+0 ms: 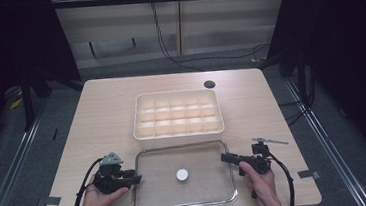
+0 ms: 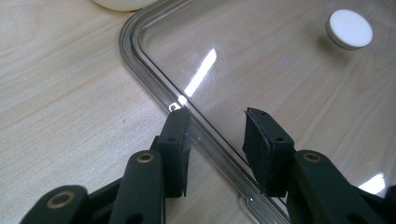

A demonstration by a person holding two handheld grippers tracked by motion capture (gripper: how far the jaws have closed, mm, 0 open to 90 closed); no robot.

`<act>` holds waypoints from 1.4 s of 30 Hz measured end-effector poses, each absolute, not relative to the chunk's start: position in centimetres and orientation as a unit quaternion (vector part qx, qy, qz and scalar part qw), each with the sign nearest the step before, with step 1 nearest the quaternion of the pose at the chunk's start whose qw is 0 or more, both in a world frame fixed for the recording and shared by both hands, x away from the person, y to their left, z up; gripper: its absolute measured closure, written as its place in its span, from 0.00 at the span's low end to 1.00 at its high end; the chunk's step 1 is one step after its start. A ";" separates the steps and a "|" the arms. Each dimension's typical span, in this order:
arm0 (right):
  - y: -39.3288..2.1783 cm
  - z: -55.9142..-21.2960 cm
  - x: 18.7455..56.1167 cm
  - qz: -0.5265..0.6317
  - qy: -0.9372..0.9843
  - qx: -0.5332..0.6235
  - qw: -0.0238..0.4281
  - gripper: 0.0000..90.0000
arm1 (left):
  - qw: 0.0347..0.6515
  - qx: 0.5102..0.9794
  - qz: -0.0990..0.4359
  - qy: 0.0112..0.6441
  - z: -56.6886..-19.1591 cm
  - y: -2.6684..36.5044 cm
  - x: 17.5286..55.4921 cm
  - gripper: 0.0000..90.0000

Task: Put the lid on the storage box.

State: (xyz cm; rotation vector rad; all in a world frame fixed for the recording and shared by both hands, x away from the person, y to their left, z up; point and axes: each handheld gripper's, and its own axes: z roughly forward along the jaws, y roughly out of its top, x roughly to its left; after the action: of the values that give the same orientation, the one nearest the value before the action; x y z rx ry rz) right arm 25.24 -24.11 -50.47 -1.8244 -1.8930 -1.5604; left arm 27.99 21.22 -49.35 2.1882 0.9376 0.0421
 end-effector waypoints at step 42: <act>-24.5 -49.3 25.0 -0.546 -0.638 -0.543 0.033 0.82 | 0.403 0.827 -0.035 0.390 -49.6 21.3 28.8 0.41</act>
State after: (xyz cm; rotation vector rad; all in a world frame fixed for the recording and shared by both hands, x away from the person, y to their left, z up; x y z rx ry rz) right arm 24.98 -24.51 -49.25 -1.6699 -1.9616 -1.6786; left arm 28.81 21.28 -49.62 2.0900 0.9865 -0.0880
